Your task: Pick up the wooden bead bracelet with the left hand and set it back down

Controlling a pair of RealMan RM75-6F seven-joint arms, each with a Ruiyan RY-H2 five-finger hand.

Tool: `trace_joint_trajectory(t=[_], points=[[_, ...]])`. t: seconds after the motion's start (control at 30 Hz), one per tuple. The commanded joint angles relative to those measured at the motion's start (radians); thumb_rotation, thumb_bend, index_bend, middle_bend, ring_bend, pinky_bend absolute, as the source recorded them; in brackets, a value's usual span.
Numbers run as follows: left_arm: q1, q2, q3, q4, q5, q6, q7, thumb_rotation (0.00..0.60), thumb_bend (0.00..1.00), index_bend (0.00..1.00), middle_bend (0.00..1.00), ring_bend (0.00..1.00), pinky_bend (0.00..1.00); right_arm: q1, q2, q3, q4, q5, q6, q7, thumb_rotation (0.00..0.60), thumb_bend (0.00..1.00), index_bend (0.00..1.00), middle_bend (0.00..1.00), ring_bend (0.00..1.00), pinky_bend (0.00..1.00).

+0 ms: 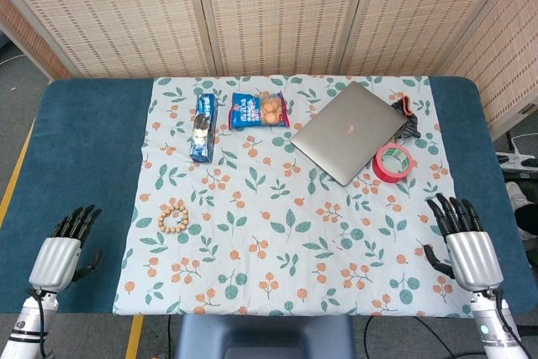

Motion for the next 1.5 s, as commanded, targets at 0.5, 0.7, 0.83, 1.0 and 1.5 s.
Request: trace_joint_trajectory(t=[0.5, 0.7, 0.83, 1.0, 1.5], points=[[-0.120, -0.096, 0.025, -0.014, 0.077, -0.160, 0.011, 0.600, 0.44, 0.07, 0.07, 0.03, 0.18, -0.023, 0.030, 0.017, -0.038, -0.051, -0.025, 0.033, 0.518, 0.31, 0.00, 0.00, 0.00, 0.00], [-0.186, -0.161, -0.030, 0.036, 0.026, -0.231, 0.078, 0.600, 0.45, 0.11, 0.13, 0.06, 0.18, -0.029, 0.042, 0.026, -0.042, -0.049, -0.039, 0.054, 0.517, 0.31, 0.00, 0.00, 0.00, 0.00], [-0.215, -0.191, -0.036, 0.064, 0.000, -0.282, 0.116, 0.600, 0.46, 0.16, 0.21, 0.13, 0.19, -0.029, 0.049, 0.029, -0.047, -0.047, -0.056, 0.066, 0.518, 0.31, 0.00, 0.00, 0.00, 0.00], [-0.232, -0.226, -0.036, 0.095, -0.022, -0.306, 0.145, 0.600, 0.46, 0.23, 0.28, 0.18, 0.19, -0.031, 0.055, 0.033, -0.050, -0.053, -0.066, 0.079, 0.518, 0.31, 0.00, 0.00, 0.00, 0.00], [-0.261, -0.273, -0.030, 0.151, -0.060, -0.333, 0.263, 0.600, 0.46, 0.36, 0.37, 0.18, 0.19, -0.035, 0.064, 0.038, -0.059, -0.063, -0.094, 0.098, 0.517, 0.31, 0.00, 0.00, 0.00, 0.00]])
